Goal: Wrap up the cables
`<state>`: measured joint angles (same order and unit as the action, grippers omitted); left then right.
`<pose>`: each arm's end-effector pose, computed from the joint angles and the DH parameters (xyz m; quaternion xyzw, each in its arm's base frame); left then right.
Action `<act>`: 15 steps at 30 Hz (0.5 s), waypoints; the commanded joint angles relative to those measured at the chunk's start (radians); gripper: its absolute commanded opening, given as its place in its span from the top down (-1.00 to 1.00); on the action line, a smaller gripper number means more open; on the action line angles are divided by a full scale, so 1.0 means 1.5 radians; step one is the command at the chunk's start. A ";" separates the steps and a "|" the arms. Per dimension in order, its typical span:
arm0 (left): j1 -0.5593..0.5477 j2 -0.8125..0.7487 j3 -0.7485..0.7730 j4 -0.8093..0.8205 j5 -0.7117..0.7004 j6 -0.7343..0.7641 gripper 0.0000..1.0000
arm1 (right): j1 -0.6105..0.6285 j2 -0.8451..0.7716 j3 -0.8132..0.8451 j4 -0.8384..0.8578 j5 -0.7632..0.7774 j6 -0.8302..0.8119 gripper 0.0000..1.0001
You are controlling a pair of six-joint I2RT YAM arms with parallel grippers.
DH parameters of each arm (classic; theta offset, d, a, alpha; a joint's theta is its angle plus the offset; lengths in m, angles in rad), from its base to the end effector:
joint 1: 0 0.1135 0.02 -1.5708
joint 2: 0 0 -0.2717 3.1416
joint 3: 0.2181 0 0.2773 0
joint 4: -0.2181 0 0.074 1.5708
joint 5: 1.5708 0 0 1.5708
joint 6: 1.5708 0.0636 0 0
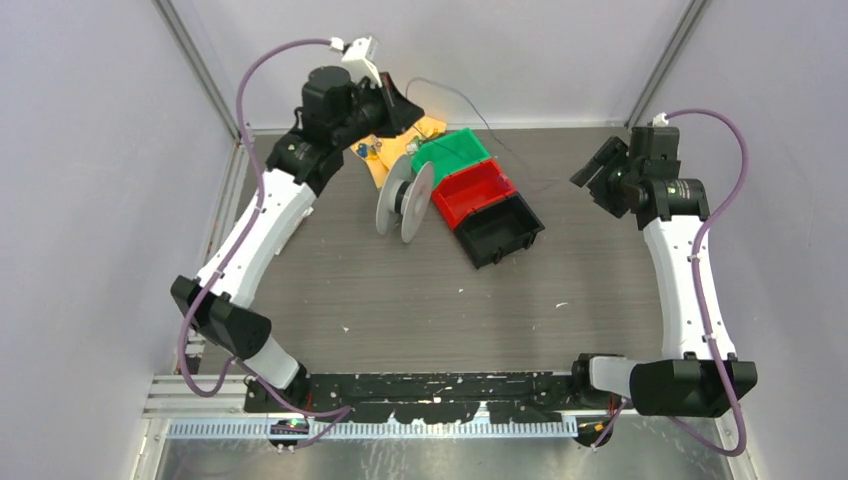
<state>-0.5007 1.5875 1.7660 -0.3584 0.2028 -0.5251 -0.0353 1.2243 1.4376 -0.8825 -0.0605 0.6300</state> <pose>0.3574 -0.2102 0.4679 0.0555 0.7646 -0.3805 0.5173 0.2874 -0.0063 0.3997 0.2813 0.8547 0.1536 0.4084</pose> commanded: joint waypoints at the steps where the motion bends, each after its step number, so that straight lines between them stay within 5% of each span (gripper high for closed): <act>1: -0.024 0.004 0.119 -0.069 0.072 0.068 0.99 | -0.004 0.003 -0.020 -0.017 0.098 -0.028 -0.40; 15: -0.070 0.055 0.232 -0.107 0.149 0.029 0.99 | 0.169 -0.095 -0.114 0.280 -0.127 -0.026 -0.99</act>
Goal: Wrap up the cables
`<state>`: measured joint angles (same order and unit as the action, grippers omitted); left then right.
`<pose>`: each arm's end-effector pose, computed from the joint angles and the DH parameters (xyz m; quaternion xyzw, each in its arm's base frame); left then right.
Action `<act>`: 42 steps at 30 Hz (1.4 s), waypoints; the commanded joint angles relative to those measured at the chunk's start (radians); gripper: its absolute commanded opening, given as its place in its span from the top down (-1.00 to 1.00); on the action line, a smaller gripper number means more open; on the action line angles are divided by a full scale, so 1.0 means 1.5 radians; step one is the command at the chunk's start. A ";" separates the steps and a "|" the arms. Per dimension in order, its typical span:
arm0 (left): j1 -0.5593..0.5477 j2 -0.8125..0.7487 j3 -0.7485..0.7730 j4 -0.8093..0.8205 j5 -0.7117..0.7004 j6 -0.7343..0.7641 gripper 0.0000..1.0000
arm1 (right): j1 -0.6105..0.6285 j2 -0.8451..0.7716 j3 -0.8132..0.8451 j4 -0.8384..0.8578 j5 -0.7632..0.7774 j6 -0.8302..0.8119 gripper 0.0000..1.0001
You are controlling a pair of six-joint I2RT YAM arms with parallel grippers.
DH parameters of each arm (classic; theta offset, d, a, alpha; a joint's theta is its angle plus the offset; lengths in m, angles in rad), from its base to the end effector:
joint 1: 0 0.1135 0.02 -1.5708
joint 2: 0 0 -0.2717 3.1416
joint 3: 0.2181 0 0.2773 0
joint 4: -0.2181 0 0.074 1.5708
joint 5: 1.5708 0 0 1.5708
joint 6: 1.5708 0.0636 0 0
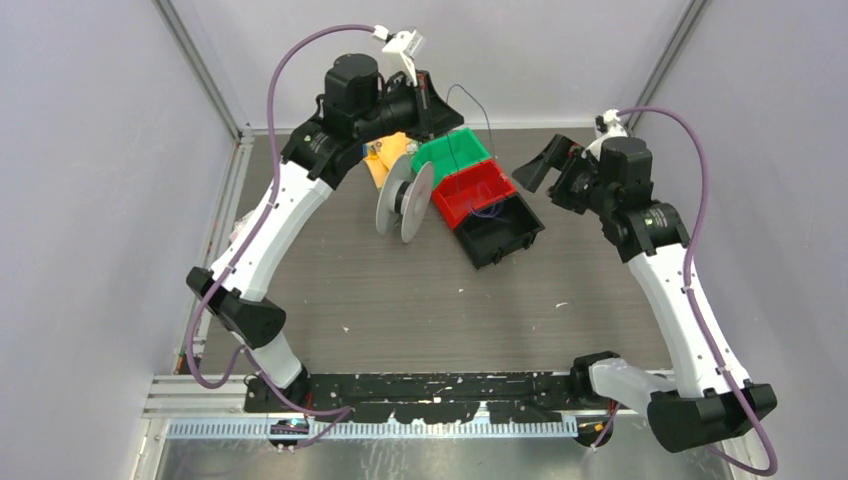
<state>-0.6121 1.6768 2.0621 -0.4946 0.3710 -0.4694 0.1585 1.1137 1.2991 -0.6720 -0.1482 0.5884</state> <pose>0.3219 -0.2542 0.5265 0.1750 0.7213 -0.4554 0.4917 0.2712 0.0529 0.4022 0.1449 0.8428 0.2468 0.4559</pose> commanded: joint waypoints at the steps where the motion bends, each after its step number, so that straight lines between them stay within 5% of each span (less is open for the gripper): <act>1: 0.004 -0.004 0.036 -0.013 0.043 -0.014 0.99 | 0.047 -0.019 -0.026 0.158 -0.079 0.009 -0.99; 9: 0.005 0.013 0.062 0.007 0.095 -0.066 0.99 | 0.136 0.037 -0.007 0.191 -0.056 -0.012 -0.99; 27: 0.004 0.023 0.097 0.026 0.118 -0.113 0.99 | 0.168 0.180 -0.007 0.268 0.037 -0.005 -0.91; 31: 0.004 0.016 0.092 0.027 0.114 -0.112 0.99 | 0.168 0.172 -0.039 0.274 0.070 0.009 -0.31; 35: 0.010 0.008 0.091 0.012 0.103 -0.100 0.99 | 0.165 0.148 -0.056 0.233 0.164 0.001 0.91; 42: 0.080 -0.017 0.017 0.017 0.102 -0.093 0.99 | 0.122 0.038 -0.043 0.129 0.199 -0.061 0.99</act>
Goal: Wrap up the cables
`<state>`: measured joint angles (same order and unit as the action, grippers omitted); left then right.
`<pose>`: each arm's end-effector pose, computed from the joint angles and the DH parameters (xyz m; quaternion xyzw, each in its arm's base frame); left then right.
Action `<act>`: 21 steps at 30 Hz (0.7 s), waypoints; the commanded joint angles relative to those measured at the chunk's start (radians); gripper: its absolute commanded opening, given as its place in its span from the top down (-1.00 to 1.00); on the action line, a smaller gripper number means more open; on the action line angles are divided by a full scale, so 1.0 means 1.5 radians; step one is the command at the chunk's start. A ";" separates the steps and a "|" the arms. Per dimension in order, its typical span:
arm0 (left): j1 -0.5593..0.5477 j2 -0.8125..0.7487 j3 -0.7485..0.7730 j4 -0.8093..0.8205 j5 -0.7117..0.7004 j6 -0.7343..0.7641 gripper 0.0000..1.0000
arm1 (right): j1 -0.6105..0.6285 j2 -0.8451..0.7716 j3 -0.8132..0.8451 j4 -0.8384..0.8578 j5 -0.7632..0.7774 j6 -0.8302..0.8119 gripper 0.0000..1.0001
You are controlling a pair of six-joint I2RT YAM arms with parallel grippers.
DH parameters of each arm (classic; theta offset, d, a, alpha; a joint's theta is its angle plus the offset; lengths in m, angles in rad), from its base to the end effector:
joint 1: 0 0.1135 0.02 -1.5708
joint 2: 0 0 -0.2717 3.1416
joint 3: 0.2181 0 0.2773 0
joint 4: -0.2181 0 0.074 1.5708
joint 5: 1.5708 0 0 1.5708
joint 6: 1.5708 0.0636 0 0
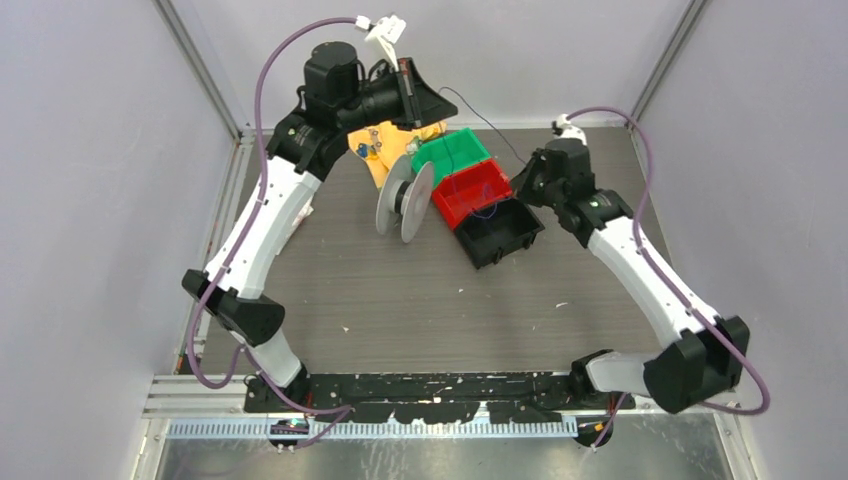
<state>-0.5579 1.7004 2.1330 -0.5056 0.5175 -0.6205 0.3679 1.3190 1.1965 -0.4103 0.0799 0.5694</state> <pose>0.3267 -0.2409 0.5415 0.1520 0.7132 -0.5216 0.4430 0.3253 0.1200 0.3333 0.1070 0.8612 0.1929 0.4578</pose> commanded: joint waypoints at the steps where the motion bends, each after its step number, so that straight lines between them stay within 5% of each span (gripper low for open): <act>1: 0.053 -0.031 -0.039 0.025 0.004 0.012 0.99 | -0.018 -0.121 0.035 -0.058 0.038 -0.060 0.99; 8: 0.058 0.016 -0.060 0.008 -0.025 0.060 0.99 | -0.018 -0.179 0.115 -0.137 -0.103 -0.089 0.99; 14: 0.057 0.060 -0.039 -0.032 -0.143 0.138 0.99 | -0.017 -0.170 0.233 -0.245 -0.194 -0.160 0.99; 21: 0.057 0.106 0.023 -0.046 -0.211 0.169 0.99 | -0.018 -0.159 0.329 -0.390 0.002 -0.243 0.99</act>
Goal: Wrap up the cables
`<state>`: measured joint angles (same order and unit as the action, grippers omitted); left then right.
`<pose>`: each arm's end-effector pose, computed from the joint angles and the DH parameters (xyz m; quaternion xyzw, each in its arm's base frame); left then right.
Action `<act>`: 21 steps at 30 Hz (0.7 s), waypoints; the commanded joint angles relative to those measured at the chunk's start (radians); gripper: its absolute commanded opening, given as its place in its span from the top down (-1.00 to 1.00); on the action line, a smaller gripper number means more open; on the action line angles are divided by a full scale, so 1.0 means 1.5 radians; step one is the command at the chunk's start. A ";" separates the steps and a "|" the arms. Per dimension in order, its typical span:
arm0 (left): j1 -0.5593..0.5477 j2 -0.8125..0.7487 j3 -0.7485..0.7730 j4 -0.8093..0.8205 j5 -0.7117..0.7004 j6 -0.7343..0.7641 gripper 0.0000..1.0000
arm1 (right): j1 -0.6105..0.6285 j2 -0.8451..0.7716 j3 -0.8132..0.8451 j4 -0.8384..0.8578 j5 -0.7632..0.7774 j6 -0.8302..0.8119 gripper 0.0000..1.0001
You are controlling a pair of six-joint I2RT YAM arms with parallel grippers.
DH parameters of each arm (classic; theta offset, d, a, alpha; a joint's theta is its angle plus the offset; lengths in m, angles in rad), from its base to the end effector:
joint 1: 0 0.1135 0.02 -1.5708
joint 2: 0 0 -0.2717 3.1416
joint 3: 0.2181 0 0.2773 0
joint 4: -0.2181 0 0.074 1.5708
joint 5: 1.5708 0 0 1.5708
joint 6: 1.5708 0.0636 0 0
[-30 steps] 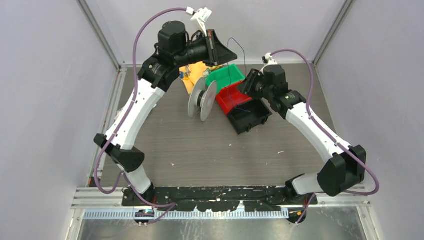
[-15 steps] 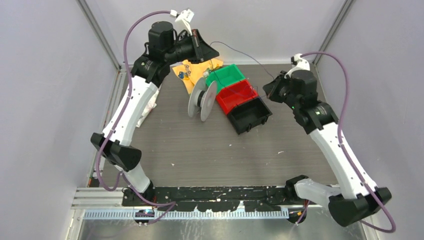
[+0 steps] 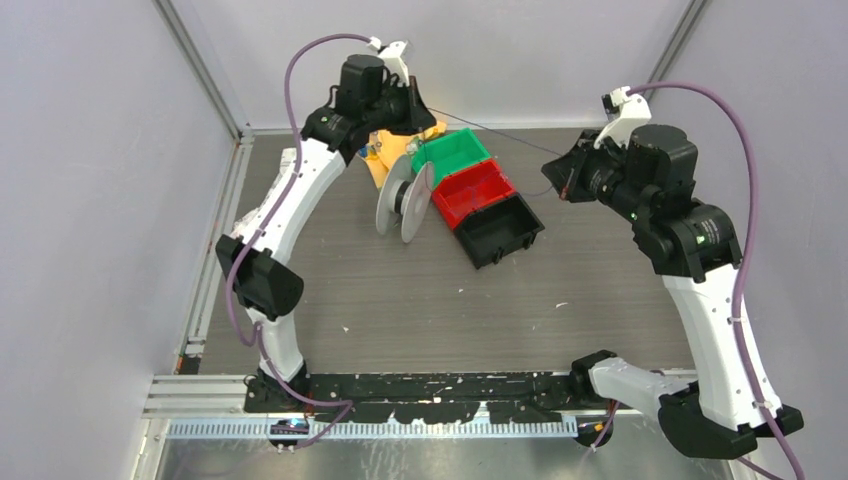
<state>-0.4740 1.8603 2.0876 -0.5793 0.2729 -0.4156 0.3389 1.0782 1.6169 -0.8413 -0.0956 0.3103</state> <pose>0.4146 -0.2320 0.4467 0.1015 0.8097 -0.3447 0.4639 0.2094 0.0803 0.5024 -0.0398 0.8042 0.2252 0.5486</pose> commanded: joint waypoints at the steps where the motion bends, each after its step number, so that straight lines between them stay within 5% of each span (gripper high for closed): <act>1: 0.001 0.001 0.054 0.011 -0.036 0.029 0.99 | 0.002 -0.001 0.050 -0.109 0.130 -0.077 0.99; 7: -0.016 0.018 0.046 0.048 -0.019 0.020 0.99 | 0.002 -0.009 0.041 -0.079 0.094 -0.054 0.99; 13: -0.057 0.083 0.076 0.100 0.104 -0.012 0.97 | 0.000 0.024 0.026 0.037 0.026 0.145 0.99; 17: -0.087 0.188 0.244 0.017 0.158 -0.044 0.19 | -0.056 0.053 0.020 0.089 -0.035 0.264 0.99; 21: -0.108 0.206 0.317 -0.015 0.195 -0.036 -0.06 | -0.139 0.043 -0.044 0.190 -0.147 0.383 0.99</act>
<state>-0.6094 2.2013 2.4825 -0.5526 0.4580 -0.4614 0.2161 1.1622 1.6188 -0.7467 -0.1455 0.6518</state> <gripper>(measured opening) 0.483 0.029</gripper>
